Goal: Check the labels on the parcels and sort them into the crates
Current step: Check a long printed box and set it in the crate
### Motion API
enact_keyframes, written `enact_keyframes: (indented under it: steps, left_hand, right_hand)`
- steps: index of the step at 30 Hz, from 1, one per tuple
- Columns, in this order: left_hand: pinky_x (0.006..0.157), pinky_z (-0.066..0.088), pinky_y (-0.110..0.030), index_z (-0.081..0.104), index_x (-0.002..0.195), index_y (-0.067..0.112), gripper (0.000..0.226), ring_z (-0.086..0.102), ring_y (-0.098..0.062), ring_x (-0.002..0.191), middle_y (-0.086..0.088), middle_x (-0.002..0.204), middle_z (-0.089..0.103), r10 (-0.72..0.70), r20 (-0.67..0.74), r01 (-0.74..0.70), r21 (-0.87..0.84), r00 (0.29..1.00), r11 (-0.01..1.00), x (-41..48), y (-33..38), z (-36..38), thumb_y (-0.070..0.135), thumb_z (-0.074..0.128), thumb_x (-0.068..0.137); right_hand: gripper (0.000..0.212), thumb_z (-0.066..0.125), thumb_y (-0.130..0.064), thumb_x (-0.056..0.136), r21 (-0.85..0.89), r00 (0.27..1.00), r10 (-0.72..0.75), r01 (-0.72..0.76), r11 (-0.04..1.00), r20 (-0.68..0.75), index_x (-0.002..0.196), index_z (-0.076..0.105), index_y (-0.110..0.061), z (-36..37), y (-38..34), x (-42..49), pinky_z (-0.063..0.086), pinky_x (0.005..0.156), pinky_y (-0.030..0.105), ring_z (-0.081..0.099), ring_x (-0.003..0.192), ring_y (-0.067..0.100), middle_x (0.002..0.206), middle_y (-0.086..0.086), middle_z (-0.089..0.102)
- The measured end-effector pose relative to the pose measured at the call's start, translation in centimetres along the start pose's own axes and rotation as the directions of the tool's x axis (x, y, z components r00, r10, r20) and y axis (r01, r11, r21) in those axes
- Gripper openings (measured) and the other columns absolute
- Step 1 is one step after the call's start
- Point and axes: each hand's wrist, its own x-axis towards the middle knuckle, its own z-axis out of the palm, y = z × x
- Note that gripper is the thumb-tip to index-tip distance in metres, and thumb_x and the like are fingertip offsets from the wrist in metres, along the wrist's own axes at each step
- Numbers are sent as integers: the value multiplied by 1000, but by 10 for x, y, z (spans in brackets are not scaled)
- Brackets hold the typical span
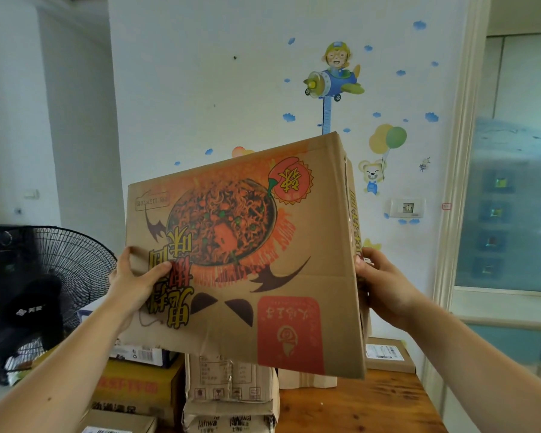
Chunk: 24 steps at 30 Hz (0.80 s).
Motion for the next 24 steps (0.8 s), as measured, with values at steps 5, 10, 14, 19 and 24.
enact_keyframes:
  steps: [5, 10, 14, 19, 24]
  left_hand:
    - [99, 45, -60, 17, 148, 41, 125, 48, -41, 123, -22, 140, 42, -37, 38, 38, -20, 999, 999, 4, 0, -1, 75, 71, 40]
    - [98, 45, -62, 18, 148, 43, 122, 46, -42, 125, -24, 140, 41, -38, 49, 38, -6, 998, 999, 3, 0, 4, 80, 66, 42]
    - [100, 46, -57, 32, 137, 49, 103, 48, -35, 126, -14, 141, 43, 109, 109, -104, -46, 988, 994, -15, 20, 25, 84, 68, 48]
    - [117, 29, -42, 6, 156, 37, 113, 27, -11, 142, 4, 161, 20, 325, 251, -281, -197, 912, 939, -63, 62, 75, 60, 73, 67]
    - [112, 36, -55, -2, 152, 47, 119, 35, -19, 142, 10, 159, 26, 397, 382, -348, -193, 834, 917, -87, 83, 93, 83, 60, 58]
  right_hand:
    - [110, 94, -61, 25, 21, 999, -38, 37, 999, 6, 117, 54, -16, 1, 3, -1, 52, 82, 39, 71, 83, 19, 93, 2, 75]
    - [100, 93, -54, 37, 43, 996, -78, 80, 996, -45, 120, 54, -14, 8, 4, -6, 52, 90, 45, 69, 98, 28, 101, 7, 74]
    - [67, 88, -27, 63, 34, 987, -122, 126, 991, -107, 120, 54, -15, 18, 6, -7, 50, 77, 33, 69, 90, 22, 104, 10, 72]
    - [53, 81, -15, 80, -171, 960, -212, 182, 968, -181, 122, 49, -23, 43, 15, -5, 50, 71, 22, 66, 88, 10, 105, -2, 67]
    - [57, 80, -25, 80, -287, 925, -275, 196, 938, -264, 126, 45, -26, 51, 16, -2, 52, 86, 30, 62, 98, 9, 109, -9, 61]
